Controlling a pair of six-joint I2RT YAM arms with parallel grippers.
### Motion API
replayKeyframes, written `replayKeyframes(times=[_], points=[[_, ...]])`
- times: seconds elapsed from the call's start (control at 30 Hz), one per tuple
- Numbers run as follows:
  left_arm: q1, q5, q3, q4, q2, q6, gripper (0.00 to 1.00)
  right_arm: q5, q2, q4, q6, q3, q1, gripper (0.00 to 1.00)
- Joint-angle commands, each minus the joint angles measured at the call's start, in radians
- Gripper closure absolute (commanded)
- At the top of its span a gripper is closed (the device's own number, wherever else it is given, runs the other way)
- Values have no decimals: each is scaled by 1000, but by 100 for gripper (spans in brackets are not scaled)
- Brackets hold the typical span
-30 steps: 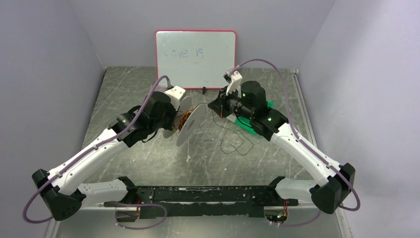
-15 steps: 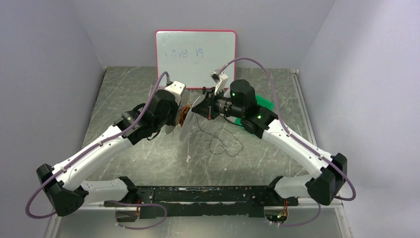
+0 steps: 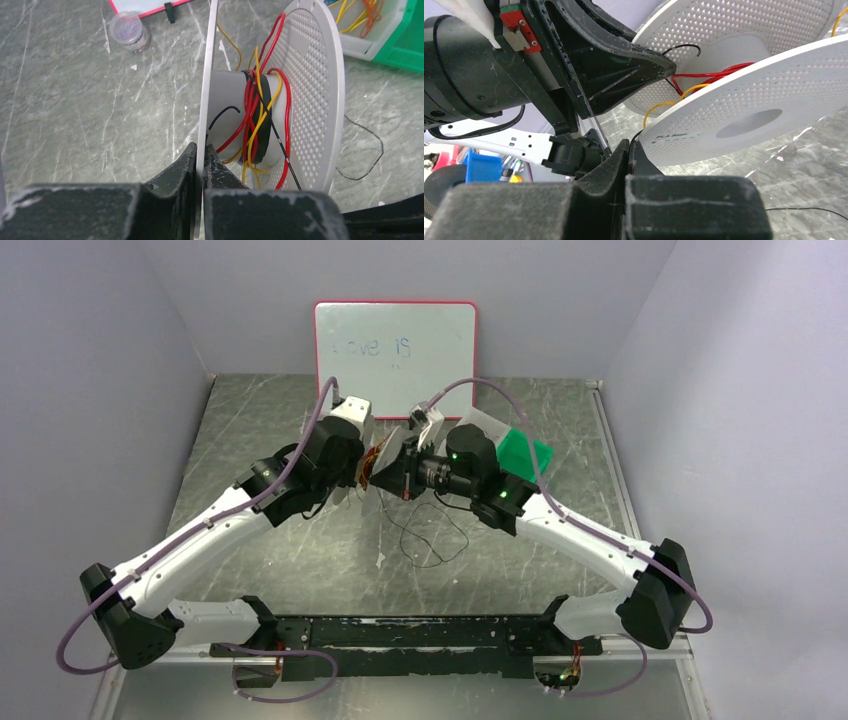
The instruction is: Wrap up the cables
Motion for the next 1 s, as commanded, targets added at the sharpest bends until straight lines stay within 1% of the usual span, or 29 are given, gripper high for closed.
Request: replayKeyframes(times=[0.0,0.23,0.4,0.63,0.87,0.97], points=[[7,-85,62,98,28,-46,93,-94,-4,119,63,-48,68,100],[8,-100,74,117,41,-55,93,-106,13,234,108,-110,112,99],[8,-108,65,123,43,-61,93,-112,38,267,123,-105,145,91],[10,-116,70,126,34,-54,93,-107,63,289,131,-125,169,88],[22,-101,90,132,3,-48,93,-51,47,316,128,-210,188,88],[29,-94,99,135,-8,-45,93,-4,-4,337,122,-271,191,83]])
